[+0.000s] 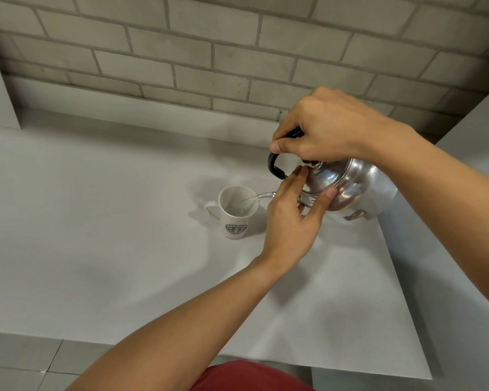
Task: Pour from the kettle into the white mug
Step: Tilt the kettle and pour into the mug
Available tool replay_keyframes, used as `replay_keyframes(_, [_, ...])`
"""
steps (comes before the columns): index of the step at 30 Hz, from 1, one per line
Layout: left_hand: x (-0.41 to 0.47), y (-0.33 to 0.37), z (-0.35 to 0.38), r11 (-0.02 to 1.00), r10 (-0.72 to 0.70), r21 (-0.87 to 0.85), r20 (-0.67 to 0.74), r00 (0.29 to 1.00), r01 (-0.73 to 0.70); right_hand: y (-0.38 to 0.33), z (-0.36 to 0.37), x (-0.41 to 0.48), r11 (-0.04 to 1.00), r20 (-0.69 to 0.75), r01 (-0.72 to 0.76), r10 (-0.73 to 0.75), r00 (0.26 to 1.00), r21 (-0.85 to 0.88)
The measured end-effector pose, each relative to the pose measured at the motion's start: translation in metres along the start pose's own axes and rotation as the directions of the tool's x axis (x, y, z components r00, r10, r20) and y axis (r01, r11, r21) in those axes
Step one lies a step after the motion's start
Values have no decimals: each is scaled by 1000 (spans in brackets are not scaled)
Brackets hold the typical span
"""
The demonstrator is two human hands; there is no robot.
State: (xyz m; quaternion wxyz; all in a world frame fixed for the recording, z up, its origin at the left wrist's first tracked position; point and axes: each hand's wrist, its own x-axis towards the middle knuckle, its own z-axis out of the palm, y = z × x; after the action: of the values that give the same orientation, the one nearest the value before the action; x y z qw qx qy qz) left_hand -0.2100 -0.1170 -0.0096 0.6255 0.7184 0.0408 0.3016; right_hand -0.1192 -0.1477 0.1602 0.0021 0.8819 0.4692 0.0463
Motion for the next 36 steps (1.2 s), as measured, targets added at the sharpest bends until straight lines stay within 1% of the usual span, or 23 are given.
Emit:
replay_keyframes(10, [-1,1,0,1000,4,-11,-10,1000,-4,-2,-3,0,1000,-1,15,-15,1000,3])
replay_keyframes(25, [-4,4,-1,1000,11,-25,-23,1000,-12,-11,-9,-1,1000,47,20,-19,999,-9])
replay_keyframes(32, [-5,4,-8,1000,-3,13,12,1000,2,-9,-5,-5,1000,5,12,-12,1000,18])
replay_keyframes(36, [-5,2,-13,997,-53,67,73,996,48,-5,-1,-11,998,-28,3,-1,1000,61])
